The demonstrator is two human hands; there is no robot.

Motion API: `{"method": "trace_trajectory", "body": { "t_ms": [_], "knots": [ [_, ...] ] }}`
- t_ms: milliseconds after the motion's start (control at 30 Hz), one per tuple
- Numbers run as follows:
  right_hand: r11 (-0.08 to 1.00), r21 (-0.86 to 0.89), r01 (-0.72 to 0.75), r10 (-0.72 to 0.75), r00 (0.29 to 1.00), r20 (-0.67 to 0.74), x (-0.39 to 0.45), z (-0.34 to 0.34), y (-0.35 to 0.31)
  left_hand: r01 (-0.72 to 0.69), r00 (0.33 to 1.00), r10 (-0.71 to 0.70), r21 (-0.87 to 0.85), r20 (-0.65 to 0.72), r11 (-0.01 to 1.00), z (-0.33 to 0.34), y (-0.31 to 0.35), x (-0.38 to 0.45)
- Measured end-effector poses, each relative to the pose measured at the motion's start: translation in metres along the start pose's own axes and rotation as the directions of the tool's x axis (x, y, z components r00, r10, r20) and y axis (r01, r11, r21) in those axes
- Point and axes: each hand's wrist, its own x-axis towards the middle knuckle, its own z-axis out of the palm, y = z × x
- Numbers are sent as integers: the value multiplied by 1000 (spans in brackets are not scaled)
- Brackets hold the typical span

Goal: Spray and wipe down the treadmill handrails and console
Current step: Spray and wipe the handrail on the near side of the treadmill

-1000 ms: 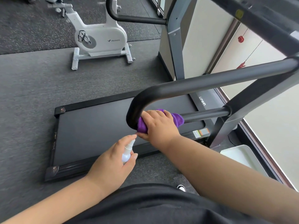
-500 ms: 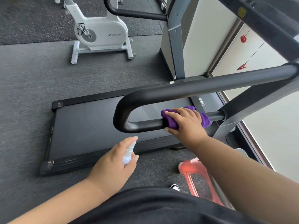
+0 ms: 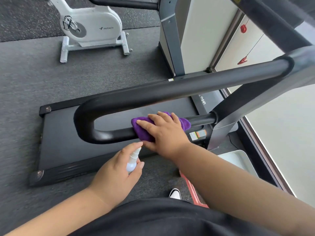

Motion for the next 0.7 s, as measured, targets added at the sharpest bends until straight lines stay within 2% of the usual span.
{"method": "trace_trajectory", "body": {
  "t_ms": [267, 433, 533, 700],
  "knots": [
    [980, -7, -199, 199, 980, -10, -37, -16, 115, 3, 999, -4, 21, 52, 1000, 27, 18, 17],
    [977, -12, -215, 213, 975, -67, -33, -10, 103, -2, 999, 1, 31, 35, 1000, 27, 17, 17],
    [986, -2, -169, 168, 983, -70, -23, -11, 82, 4, 999, -5, 42, 44, 999, 28, 16, 20],
    [998, 47, 32, -31, 999, -32, -11, -11, 67, -54, 996, 50, 60, 71, 997, 39, 34, 36]
  ]
}}
